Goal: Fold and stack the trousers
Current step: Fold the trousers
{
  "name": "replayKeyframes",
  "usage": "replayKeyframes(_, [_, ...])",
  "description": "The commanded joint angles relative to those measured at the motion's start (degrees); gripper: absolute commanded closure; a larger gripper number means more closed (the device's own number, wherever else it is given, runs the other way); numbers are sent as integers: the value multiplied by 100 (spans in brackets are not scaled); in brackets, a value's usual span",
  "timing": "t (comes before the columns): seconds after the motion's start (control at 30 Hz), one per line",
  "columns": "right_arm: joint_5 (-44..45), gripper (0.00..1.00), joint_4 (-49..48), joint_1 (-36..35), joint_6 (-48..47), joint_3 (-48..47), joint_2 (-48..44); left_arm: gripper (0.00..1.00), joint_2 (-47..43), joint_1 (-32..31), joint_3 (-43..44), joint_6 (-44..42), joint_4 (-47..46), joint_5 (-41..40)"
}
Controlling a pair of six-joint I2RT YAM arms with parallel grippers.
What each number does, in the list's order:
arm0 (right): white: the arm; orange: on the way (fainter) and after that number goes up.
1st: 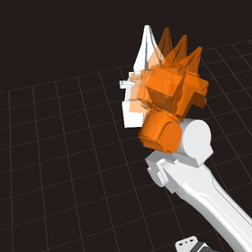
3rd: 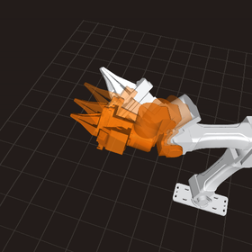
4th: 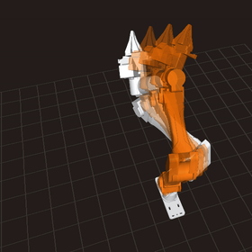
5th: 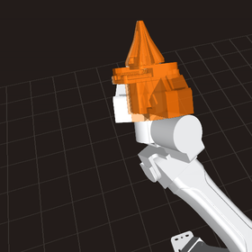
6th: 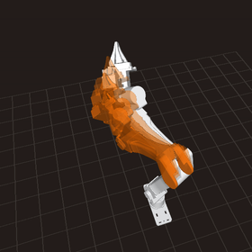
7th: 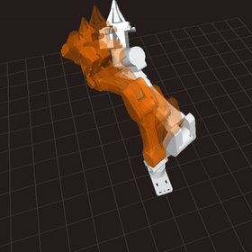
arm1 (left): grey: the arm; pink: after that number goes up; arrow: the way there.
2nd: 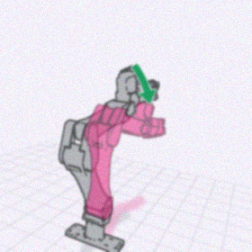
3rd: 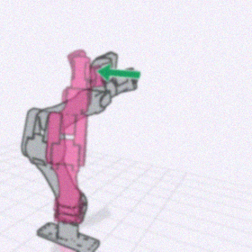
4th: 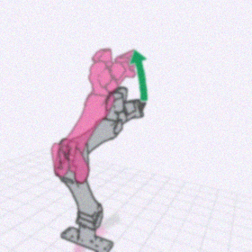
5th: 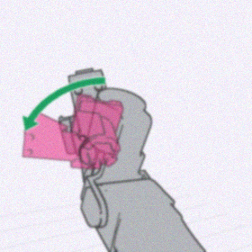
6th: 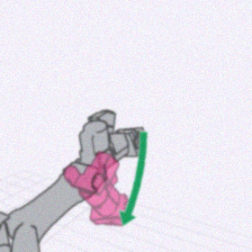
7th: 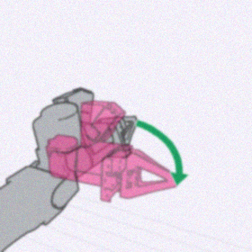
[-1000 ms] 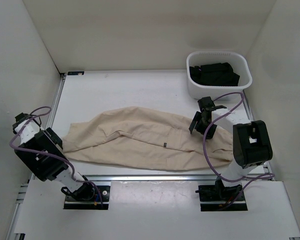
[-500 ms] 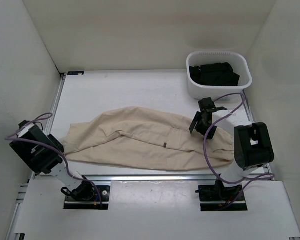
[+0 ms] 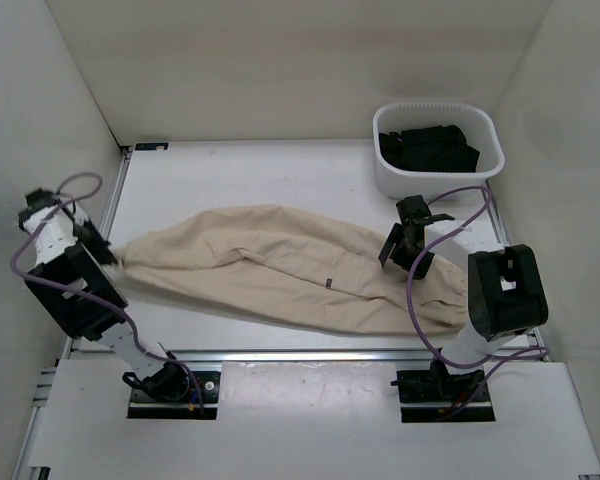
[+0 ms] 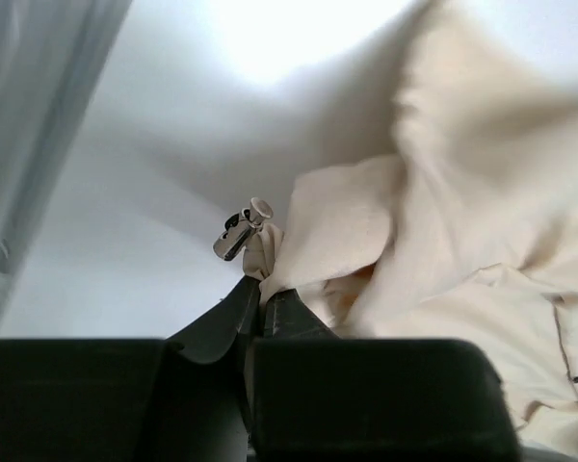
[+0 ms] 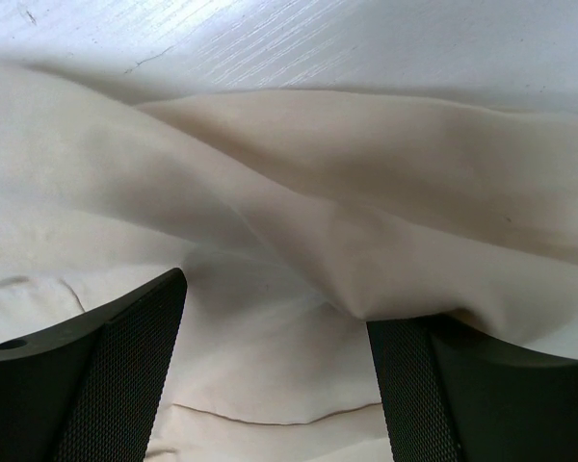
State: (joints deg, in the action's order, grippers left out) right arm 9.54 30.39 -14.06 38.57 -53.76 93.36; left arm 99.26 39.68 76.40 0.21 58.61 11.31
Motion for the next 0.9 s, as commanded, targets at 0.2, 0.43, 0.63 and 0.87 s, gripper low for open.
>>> replayKeyframes(0.2, [312, 21, 415, 0, 11, 208, -81, 86, -1005, -1033, 1582, -21, 915, -5])
replayKeyframes(0.43, [312, 21, 468, 0, 11, 208, -81, 86, -1646, -629, -940, -21, 468, -708])
replayKeyframes(0.63, [364, 21, 468, 0, 11, 260, -81, 86, -1692, 355, -2594, -21, -112, -1430])
replayKeyframes(0.87, [364, 21, 520, 0, -42, 260, -134, 72, -1445, 883, -3026, -21, -684, -1825])
